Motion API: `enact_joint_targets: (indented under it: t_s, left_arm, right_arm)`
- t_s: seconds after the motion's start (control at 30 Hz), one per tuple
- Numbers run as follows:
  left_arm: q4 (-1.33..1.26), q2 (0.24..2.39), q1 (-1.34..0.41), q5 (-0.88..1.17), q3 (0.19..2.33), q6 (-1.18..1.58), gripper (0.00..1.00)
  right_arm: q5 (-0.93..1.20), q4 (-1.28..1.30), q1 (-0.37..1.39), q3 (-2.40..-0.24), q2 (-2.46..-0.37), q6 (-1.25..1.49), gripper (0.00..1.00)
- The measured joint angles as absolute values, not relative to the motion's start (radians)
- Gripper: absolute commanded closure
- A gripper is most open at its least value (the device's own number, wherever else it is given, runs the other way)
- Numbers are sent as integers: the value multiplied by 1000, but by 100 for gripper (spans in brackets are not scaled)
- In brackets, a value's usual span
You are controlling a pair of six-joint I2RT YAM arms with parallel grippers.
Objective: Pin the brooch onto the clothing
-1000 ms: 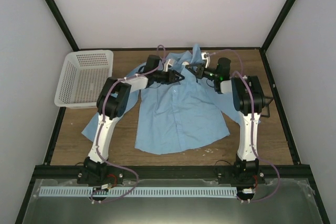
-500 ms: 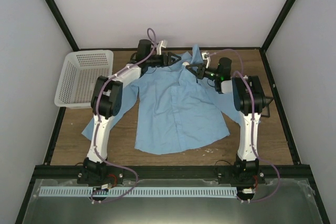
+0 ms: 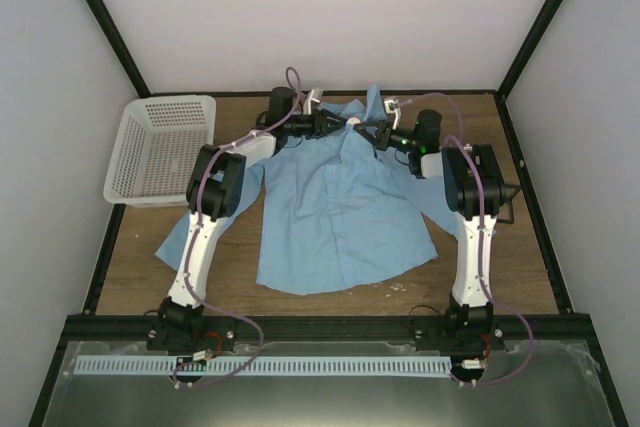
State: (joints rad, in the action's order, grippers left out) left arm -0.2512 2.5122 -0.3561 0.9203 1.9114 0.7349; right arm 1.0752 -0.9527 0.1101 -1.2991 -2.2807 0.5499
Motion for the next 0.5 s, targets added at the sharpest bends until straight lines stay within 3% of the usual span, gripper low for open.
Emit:
enact_joint_targets:
  t_s: [0.1, 0.5]
  left_arm:
    - [-273, 2514, -360, 928, 1911, 757, 60]
    - [-357, 2471, -361, 910, 1775, 767, 44]
  right_arm:
    - [1080, -964, 109, -1299, -2281, 559, 99]
    - [1076, -973, 108, -1301, -2281, 562, 99]
